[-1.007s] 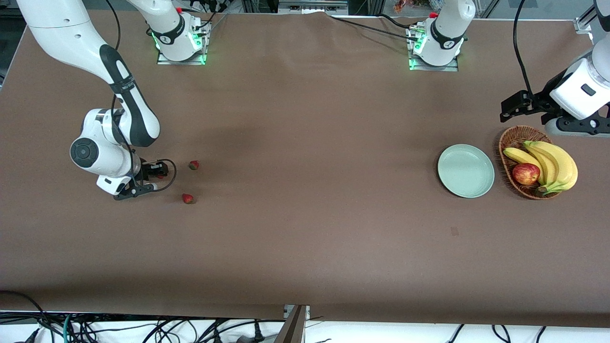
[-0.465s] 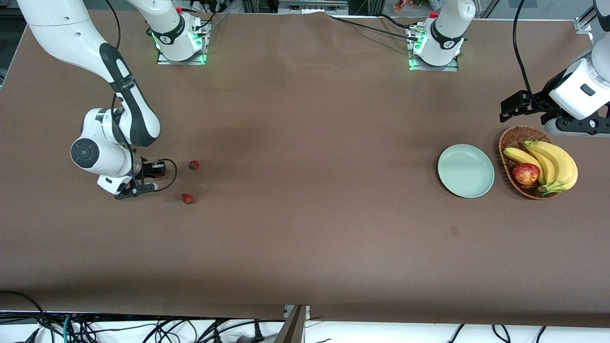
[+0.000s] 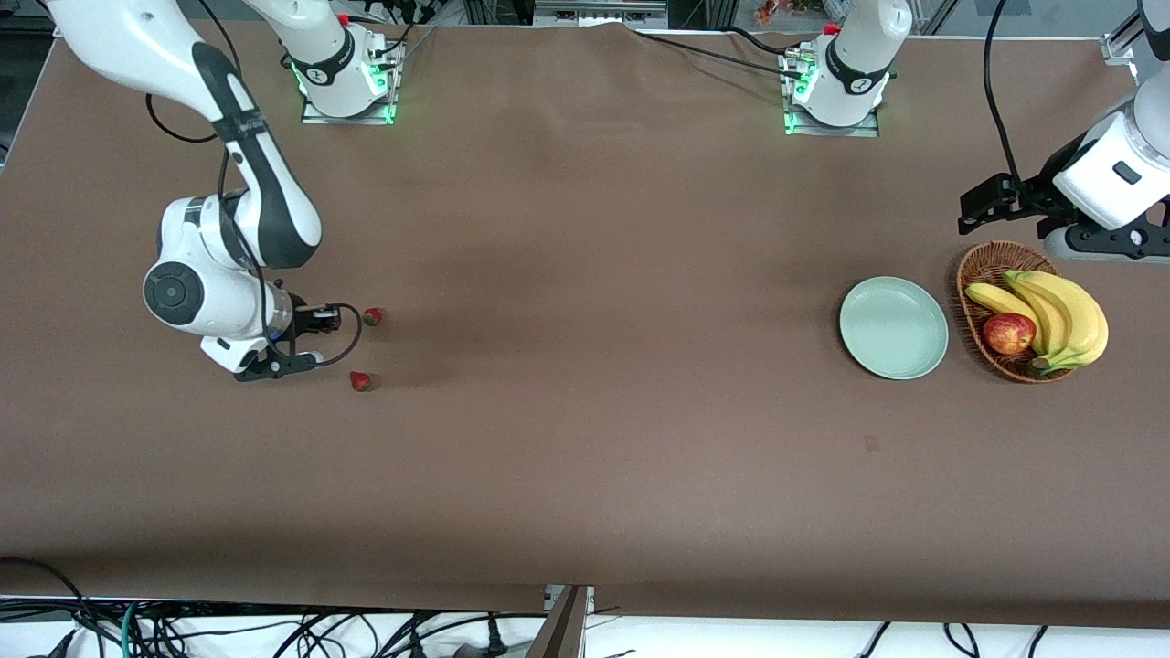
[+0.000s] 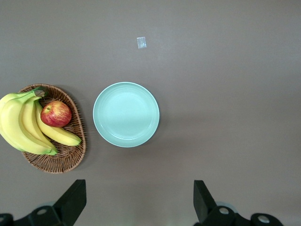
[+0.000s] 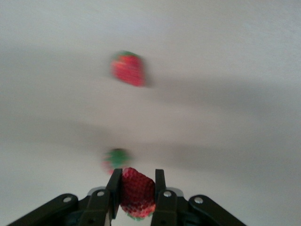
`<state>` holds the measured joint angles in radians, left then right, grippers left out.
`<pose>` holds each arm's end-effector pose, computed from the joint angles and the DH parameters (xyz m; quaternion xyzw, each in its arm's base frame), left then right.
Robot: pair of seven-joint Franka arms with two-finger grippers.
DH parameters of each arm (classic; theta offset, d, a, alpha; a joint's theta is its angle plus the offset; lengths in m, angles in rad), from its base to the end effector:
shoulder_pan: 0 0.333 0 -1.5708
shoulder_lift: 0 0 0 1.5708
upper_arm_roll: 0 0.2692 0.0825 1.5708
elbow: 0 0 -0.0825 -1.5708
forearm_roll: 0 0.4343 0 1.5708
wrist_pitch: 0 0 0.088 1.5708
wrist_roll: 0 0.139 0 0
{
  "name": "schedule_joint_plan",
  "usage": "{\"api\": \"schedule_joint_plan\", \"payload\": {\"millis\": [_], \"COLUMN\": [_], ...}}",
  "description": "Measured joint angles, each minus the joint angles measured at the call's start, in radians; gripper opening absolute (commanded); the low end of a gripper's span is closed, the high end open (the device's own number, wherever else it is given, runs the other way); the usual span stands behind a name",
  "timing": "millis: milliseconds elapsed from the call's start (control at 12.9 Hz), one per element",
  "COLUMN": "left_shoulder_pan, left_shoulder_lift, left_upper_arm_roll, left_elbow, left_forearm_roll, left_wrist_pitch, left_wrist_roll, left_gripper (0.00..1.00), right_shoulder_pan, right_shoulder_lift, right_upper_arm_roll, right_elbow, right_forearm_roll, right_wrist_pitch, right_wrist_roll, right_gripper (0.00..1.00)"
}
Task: Collect all strawberries into plate
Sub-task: 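Carry the strawberry to mid-table with the right gripper and release it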
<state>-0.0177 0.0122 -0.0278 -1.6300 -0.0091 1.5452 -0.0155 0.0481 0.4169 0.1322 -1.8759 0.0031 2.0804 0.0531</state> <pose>0.5983 -0.0285 0.5056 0.9987 -0.0149 -0.0486 0.0032 0.6118 0.1136 0.1685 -0.9924 -0.0595 0.1068 0.0161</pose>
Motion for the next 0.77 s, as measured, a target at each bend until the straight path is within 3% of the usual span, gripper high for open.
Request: {"api": "schedule_joint_plan", "payload": {"millis": [310, 542, 774], "left_shoulder_pan": [0.000, 0.000, 0.000], "left_shoulder_lift": [0.000, 0.002, 0.004], "left_upper_arm_roll": [0.000, 0.000, -0.001], "left_elbow": [-0.001, -0.005, -0.013], "left_forearm_roll": [0.000, 0.000, 0.000], "left_wrist_pitch": [0.000, 0.000, 0.000], "left_wrist_roll": [0.000, 0.000, 0.000], "left_gripper": [1.00, 1.00, 1.00], "right_shoulder_pan": [0.078, 0.230, 0.410], "right_shoulder_lift": [-0.006, 0.027, 0.141], "right_upper_arm_roll": [0.109, 0.121, 0.123], "right_elbow": [0.133, 0.207, 0.335], "right_forearm_roll": [0.006, 0.050, 0.053], "right_wrist_pitch": [-0.100, -0.096, -0.026], "right_wrist_roll": [0.293, 0.561, 0.843], "right_gripper": [0.24, 0.27, 0.28]}}
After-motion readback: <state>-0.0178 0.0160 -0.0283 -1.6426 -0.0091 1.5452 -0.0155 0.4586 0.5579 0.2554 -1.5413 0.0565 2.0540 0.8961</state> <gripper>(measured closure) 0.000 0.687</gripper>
